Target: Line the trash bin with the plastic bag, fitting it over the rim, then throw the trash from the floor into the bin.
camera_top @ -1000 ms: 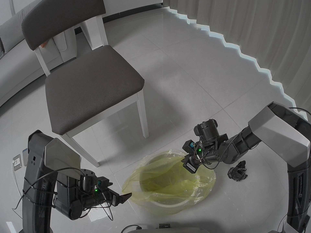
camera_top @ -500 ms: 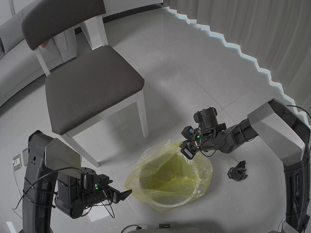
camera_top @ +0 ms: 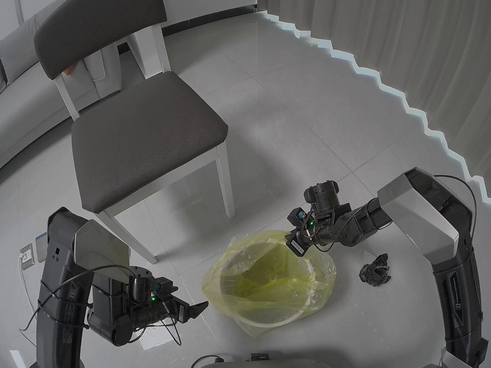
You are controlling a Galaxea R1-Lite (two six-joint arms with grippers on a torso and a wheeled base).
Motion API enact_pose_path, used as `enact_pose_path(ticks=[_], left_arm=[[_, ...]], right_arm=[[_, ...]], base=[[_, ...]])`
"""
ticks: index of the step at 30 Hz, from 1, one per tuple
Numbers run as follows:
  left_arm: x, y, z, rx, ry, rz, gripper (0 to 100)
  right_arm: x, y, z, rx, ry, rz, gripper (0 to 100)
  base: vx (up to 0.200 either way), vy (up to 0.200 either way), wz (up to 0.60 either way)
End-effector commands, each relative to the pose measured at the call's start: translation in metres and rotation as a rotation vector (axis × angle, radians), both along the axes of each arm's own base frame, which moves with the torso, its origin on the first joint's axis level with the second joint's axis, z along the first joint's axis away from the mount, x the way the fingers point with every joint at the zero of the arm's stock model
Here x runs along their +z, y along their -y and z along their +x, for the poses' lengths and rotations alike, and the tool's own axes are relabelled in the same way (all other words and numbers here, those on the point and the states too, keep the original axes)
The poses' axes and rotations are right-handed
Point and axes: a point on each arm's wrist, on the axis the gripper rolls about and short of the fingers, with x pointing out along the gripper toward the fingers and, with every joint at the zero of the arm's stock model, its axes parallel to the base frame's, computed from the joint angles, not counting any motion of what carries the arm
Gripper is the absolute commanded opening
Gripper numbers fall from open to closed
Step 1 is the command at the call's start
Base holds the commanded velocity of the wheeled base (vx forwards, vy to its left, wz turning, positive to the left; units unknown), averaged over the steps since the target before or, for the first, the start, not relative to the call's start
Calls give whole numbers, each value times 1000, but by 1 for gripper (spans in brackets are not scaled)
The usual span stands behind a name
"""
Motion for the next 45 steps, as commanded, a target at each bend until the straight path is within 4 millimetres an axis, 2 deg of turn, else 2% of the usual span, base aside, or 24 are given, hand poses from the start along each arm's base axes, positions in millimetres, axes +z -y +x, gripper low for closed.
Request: enact_pose_path(ticks=[1, 7, 8, 12, 14, 17, 20, 21, 23, 29, 34, 40, 45], left_arm=[[0, 0, 0, -2, 10, -4, 100], [1, 0, 1, 10, 7, -15, 100], [3, 0, 1, 17, 7, -25, 100], [4, 1, 5, 22, 17, -37, 100], [5, 2, 8, 22, 31, -45, 100], [8, 4, 13, 28, 47, -64, 100], [14, 8, 21, 47, 76, -104, 100], [17, 10, 28, 58, 93, -128, 100], [16, 12, 35, 61, 107, -139, 100], [10, 15, 55, 77, 106, -135, 100], [8, 18, 70, 93, 99, -125, 100], [8, 22, 82, 107, 85, -105, 100], [8, 23, 83, 106, 82, -103, 100]], right_arm=[[-3, 0, 1, -3, -2, -4, 100], [19, 0, 0, -49, 9, 57, 100], [34, 3, -1, -70, 16, 85, 100], [63, 24, -6, -107, 46, 106, 100], [69, 37, -10, -128, 40, 105, 100], [68, 56, -16, -157, 16, 88, 100], [57, 72, -27, -171, -31, 50, 100], [46, 80, -32, -169, -56, 19, 100], [36, 87, -36, -167, -83, -6, 100], [-4, 81, -34, -152, -145, -33, 100], [-27, 70, -27, -133, -160, -41, 100], [-41, 62, -15, -126, -159, -41, 100], [-48, 60, -10, -128, -170, -46, 100]], base=[[0, 0, 0], [0, 0, 0], [0, 0, 0], [0, 0, 0], [0, 0, 0], [0, 0, 0], [0, 0, 0], [0, 0, 0], [0, 0, 0], [0, 0, 0], [0, 0, 0], [0, 0, 0], [0, 0, 0]])
